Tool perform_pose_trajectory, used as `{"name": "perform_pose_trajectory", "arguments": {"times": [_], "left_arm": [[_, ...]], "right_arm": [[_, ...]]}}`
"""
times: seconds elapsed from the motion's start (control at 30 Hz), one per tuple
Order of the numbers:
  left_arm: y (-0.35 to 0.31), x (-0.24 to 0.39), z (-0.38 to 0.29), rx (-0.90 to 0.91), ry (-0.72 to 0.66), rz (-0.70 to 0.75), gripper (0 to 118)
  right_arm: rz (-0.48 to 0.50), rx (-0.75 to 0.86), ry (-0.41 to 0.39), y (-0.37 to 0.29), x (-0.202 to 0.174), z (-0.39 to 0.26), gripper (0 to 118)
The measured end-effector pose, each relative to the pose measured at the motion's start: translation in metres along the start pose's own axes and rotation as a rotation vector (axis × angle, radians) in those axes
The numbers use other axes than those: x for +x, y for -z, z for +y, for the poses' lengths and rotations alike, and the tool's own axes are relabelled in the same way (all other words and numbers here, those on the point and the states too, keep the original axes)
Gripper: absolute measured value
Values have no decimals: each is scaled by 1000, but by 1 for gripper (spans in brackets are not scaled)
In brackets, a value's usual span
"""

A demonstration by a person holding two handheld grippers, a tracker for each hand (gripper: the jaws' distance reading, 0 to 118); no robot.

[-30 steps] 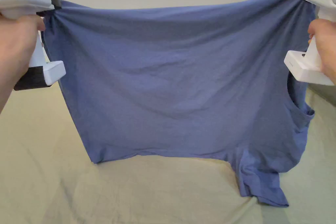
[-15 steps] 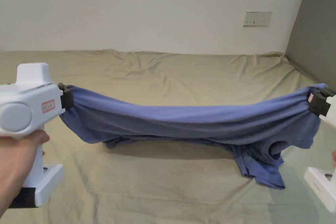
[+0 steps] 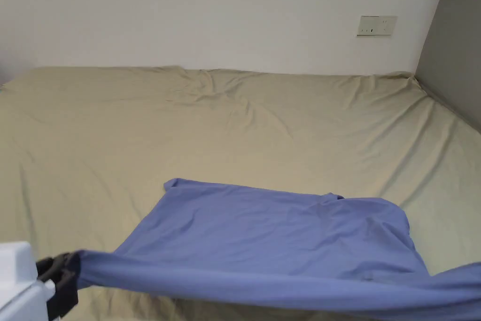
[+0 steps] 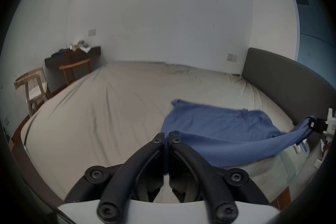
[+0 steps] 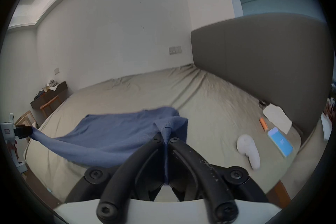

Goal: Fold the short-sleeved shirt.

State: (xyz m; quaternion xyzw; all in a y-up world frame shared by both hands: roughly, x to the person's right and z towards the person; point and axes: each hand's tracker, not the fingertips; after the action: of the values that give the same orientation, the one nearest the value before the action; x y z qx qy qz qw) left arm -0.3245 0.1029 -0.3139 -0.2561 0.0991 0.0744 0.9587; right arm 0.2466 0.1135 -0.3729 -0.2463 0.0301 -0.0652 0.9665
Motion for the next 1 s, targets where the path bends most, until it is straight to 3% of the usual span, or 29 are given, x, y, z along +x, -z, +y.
{"name": "perform_pose_trajectory", "arguments": {"times": [0.23,0.33,0.5,0.53,0.63,0.73,0.77,0.8,0.83,0.87,0.9,0.93,1.0], "left_arm": [[-38,-22,-57,-114,3,28,2],[-37,-26,-78,-216,43,20,2],[-13,-28,-110,-350,97,31,2],[-9,-28,-115,-392,96,25,2],[-1,-31,-123,-434,83,22,2],[9,-30,-126,-486,94,13,4],[13,-33,-126,-501,90,12,17],[13,-34,-125,-490,92,17,45],[9,-32,-121,-471,94,29,94],[2,-31,-114,-445,97,27,117],[-12,-30,-101,-350,94,4,118],[-23,-29,-90,-301,76,-4,111],[-46,-27,-69,-211,42,5,111]], "right_arm": [[-21,-141,-15,-29,34,-53,3],[-6,-272,-132,-23,32,-74,3],[3,-471,-211,5,39,-119,3],[-22,-474,-210,8,41,-126,3],[-7,-525,-100,17,55,-137,3],[-16,-525,-115,21,55,-137,4],[-22,-526,-137,22,54,-135,12],[-62,-521,-187,21,53,-132,34],[-86,-494,-213,19,48,-128,76],[-93,-460,-227,14,47,-120,109],[-83,-385,-220,3,46,-110,118],[-92,-300,-218,-12,37,-93,113],[-83,-209,-148,-39,17,-61,113]]}}
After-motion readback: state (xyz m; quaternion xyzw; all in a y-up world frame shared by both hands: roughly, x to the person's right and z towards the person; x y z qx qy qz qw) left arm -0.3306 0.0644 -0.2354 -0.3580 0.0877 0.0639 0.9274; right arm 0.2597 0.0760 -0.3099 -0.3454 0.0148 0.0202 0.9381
